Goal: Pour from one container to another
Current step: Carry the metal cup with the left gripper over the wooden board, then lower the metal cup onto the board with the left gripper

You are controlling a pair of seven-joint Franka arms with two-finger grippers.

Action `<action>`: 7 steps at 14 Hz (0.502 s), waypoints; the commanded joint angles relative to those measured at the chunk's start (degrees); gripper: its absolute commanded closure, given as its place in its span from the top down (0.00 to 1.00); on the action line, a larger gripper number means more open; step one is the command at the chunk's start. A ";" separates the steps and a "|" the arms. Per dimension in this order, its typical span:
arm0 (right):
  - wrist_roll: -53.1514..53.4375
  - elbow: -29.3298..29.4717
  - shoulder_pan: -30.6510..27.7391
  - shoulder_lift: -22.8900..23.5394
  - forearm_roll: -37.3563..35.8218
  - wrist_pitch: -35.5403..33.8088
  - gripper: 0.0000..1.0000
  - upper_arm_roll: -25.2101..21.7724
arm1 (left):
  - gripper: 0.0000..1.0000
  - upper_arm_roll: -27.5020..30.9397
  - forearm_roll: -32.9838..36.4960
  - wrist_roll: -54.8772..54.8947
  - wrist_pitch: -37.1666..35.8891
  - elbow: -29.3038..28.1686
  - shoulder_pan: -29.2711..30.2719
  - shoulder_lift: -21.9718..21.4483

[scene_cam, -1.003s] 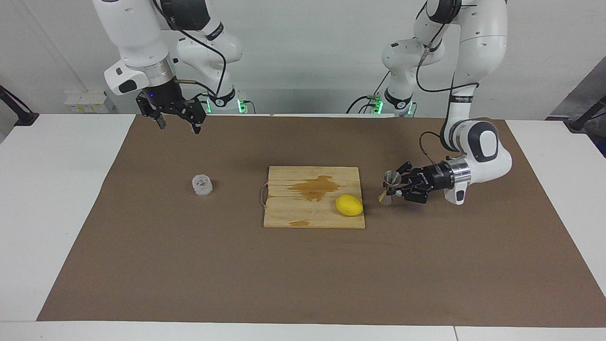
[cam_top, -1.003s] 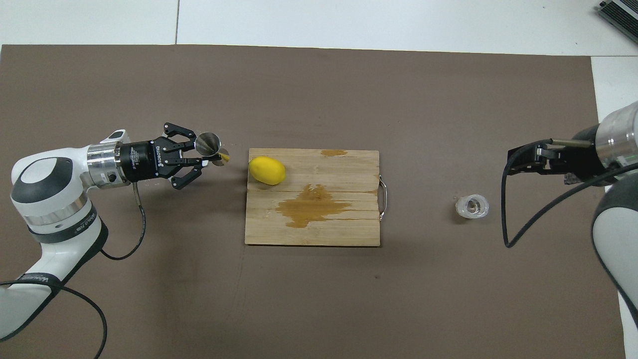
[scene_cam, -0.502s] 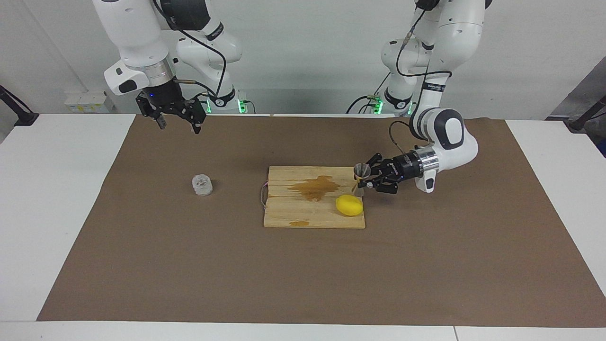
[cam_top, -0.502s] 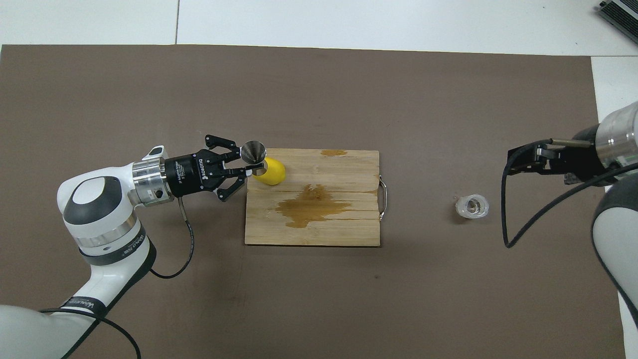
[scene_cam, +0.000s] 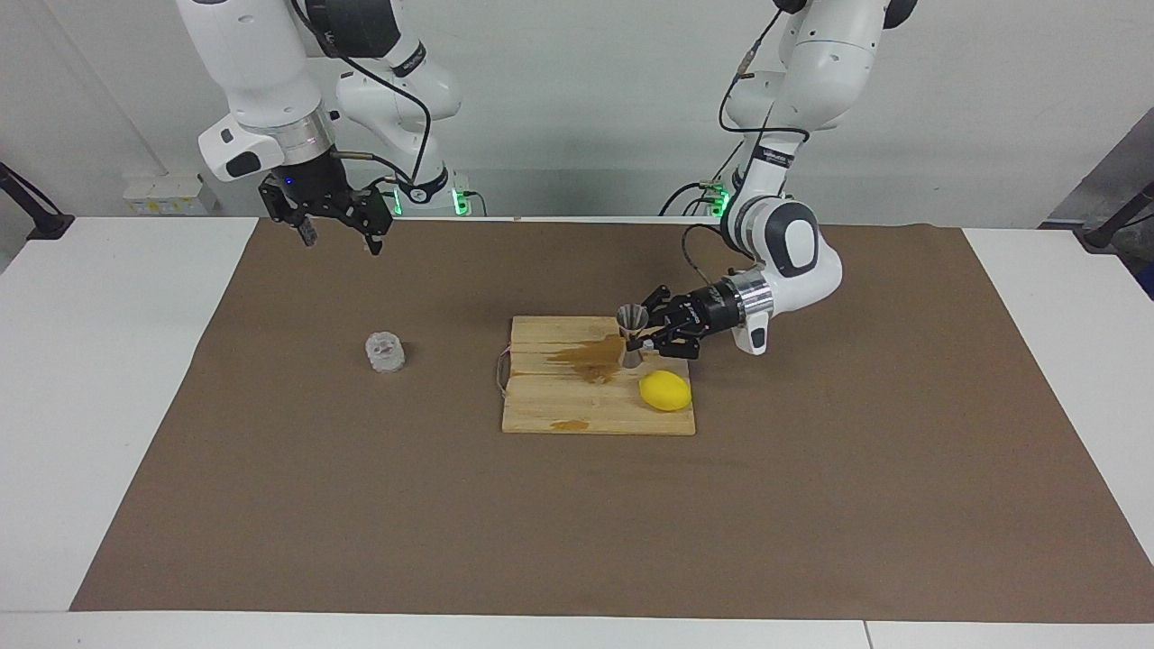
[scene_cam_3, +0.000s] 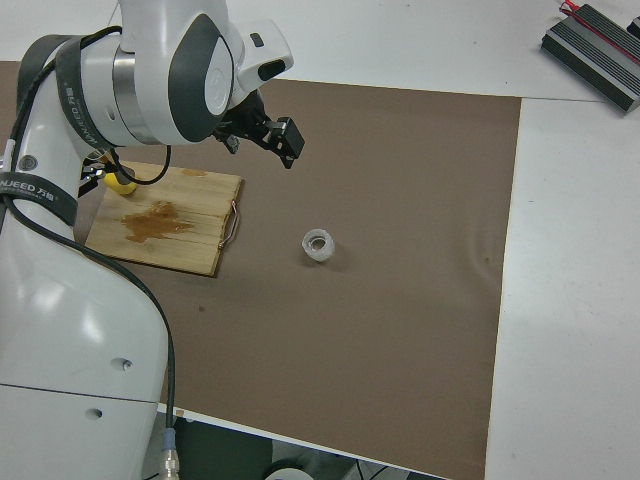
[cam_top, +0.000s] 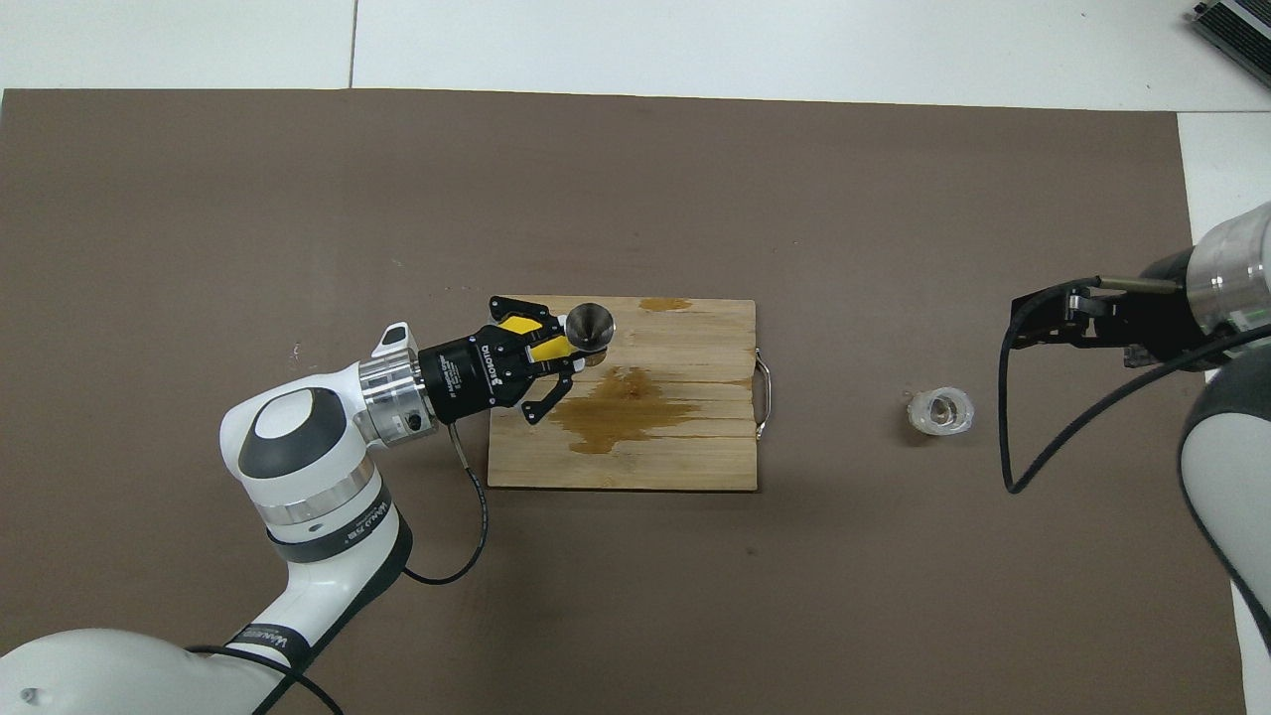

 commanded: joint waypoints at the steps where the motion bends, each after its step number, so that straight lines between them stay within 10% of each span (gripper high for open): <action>1: -1.39 0.65 -1.07 0.30 1.17 -0.87 1.00 0.35 | 0.02 0.87 -4.70 5.00 0.86 -2.47 -2.06 -0.12; 7: -1.39 0.65 -1.07 0.30 1.17 -0.87 1.00 0.35 | 0.03 0.78 -10.69 12.30 0.86 -3.27 -4.53 2.34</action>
